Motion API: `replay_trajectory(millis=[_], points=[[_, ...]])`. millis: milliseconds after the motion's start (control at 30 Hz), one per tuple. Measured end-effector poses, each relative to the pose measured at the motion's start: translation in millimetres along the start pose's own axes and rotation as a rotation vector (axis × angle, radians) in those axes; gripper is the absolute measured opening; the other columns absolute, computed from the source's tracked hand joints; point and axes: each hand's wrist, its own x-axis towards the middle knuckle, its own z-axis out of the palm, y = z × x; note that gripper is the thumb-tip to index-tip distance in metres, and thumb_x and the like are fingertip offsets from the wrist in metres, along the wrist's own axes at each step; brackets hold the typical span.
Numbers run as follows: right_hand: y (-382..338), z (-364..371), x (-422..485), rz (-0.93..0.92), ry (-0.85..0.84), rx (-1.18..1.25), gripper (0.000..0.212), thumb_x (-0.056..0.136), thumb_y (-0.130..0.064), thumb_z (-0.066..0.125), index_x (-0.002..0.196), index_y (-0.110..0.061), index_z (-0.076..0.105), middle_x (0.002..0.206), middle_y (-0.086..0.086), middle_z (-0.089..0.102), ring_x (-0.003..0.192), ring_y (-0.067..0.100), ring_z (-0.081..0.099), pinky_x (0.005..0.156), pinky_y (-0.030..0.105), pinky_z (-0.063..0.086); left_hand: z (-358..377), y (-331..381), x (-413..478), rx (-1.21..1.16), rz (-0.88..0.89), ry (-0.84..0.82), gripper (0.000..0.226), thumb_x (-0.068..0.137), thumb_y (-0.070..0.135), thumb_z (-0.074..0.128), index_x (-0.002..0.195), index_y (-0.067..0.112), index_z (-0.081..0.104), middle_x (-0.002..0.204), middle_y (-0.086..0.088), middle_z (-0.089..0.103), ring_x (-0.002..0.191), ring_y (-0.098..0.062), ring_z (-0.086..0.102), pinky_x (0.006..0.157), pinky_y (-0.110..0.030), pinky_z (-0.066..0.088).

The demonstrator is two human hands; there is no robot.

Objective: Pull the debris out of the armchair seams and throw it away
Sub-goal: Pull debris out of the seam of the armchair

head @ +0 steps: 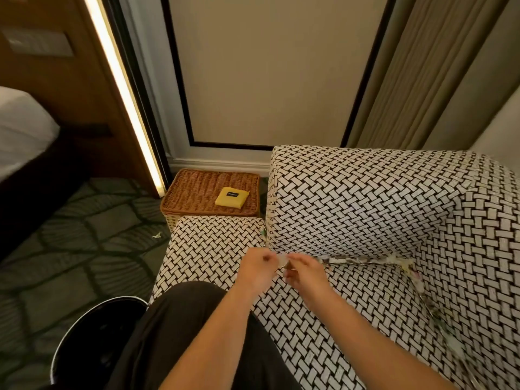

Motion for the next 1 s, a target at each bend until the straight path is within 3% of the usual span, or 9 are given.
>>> replay_trajectory(millis=[100, 200, 333, 467, 633, 767, 867, 933, 1000], points=[[-18, 25, -13, 0.065, -0.122, 0.108, 0.02, 0.095, -0.006, 0.043, 0.085, -0.001, 0.059, 0.071, 0.009, 0.054, 0.061, 0.014, 0.045, 0.06, 0.024, 0.039, -15, 8, -13, -0.019, 0.043, 0.02, 0.02, 0.092, 0.021, 0.055, 0.079, 0.014, 0.068, 0.073, 0.004, 0.061, 0.064, -0.009, 0.056, 0.068, -0.026, 0.053], [-28, 47, -21, 0.125, -0.163, 0.155, 0.029, 0.099, -0.016, 0.036, 0.087, -0.001, 0.058, 0.072, 0.008, 0.053, 0.06, 0.013, 0.042, 0.061, 0.024, 0.039, -32, 9, -19, -0.011, 0.029, 0.091, 0.022, 0.092, 0.021, 0.055, 0.083, 0.006, 0.068, 0.072, 0.001, 0.062, 0.063, -0.008, 0.056, 0.065, -0.026, 0.052], [-40, 72, -19, 0.162, -0.206, 0.202, 0.025, 0.099, -0.016, 0.035, 0.09, -0.002, 0.053, 0.073, 0.007, 0.048, 0.055, 0.01, 0.037, 0.054, 0.021, 0.033, -54, 9, -17, -0.12, -0.005, 0.197, 0.02, 0.088, 0.018, 0.06, 0.086, -0.002, 0.064, 0.072, 0.0, 0.061, 0.062, -0.007, 0.053, 0.057, -0.021, 0.042], [-50, 94, -9, 0.17, -0.249, 0.248, 0.026, 0.098, -0.017, 0.039, 0.076, -0.008, 0.048, 0.064, 0.003, 0.042, 0.052, 0.008, 0.033, 0.048, 0.018, 0.029, -76, 10, -8, -0.153, 0.007, 0.249, 0.017, 0.085, 0.02, 0.065, 0.077, 0.006, 0.059, 0.071, -0.004, 0.06, 0.056, -0.01, 0.05, 0.052, -0.022, 0.037], [-53, 121, 27, 0.143, -0.18, 0.253, 0.036, 0.098, -0.026, 0.044, 0.063, -0.014, 0.039, 0.048, -0.004, 0.032, 0.041, 0.007, 0.025, 0.036, 0.018, 0.022, -91, -7, 17, -0.194, -0.045, 0.287, 0.013, 0.09, 0.019, 0.057, 0.079, 0.013, 0.054, 0.072, -0.001, 0.053, 0.068, -0.014, 0.05, 0.061, -0.026, 0.043], [-52, 145, 69, 0.067, -0.103, -0.052, 0.035, 0.098, -0.03, 0.041, 0.067, -0.015, 0.043, 0.05, -0.004, 0.029, 0.042, 0.009, 0.022, 0.04, 0.021, 0.02, -92, -32, 45, -0.215, -0.107, 0.342, 0.022, 0.095, 0.025, 0.046, 0.075, 0.015, 0.05, 0.067, 0.0, 0.047, 0.063, -0.013, 0.043, 0.056, -0.025, 0.033], [-41, 158, 109, -0.092, 0.016, -0.395, 0.029, 0.097, -0.029, 0.04, 0.076, -0.013, 0.052, 0.063, 0.0, 0.044, 0.052, 0.011, 0.036, 0.051, 0.027, 0.034, -89, -41, 65, -0.2, -0.16, 0.343, 0.022, 0.096, 0.027, 0.042, 0.076, 0.019, 0.048, 0.072, 0.005, 0.049, 0.066, -0.011, 0.043, 0.056, -0.02, 0.033], [-30, 166, 141, -0.251, 0.079, -0.671, 0.027, 0.098, -0.029, 0.039, 0.082, -0.013, 0.054, 0.071, -0.002, 0.05, 0.06, 0.009, 0.041, 0.058, 0.026, 0.034, -90, -54, 82, -0.18, -0.195, 0.36, 0.026, 0.097, 0.028, 0.041, 0.071, 0.025, 0.045, 0.073, 0.008, 0.049, 0.067, -0.008, 0.046, 0.064, -0.023, 0.041], [-22, 169, 167, -0.406, 0.126, -0.911, 0.025, 0.098, -0.03, 0.039, 0.082, -0.016, 0.052, 0.068, -0.008, 0.047, 0.062, 0.009, 0.046, 0.055, 0.024, 0.032, -94, -73, 98, -0.065, -0.204, 0.435, 0.022, 0.097, 0.031, 0.041, 0.078, 0.024, 0.05, 0.079, 0.008, 0.055, 0.076, -0.009, 0.052, 0.079, -0.029, 0.045]])
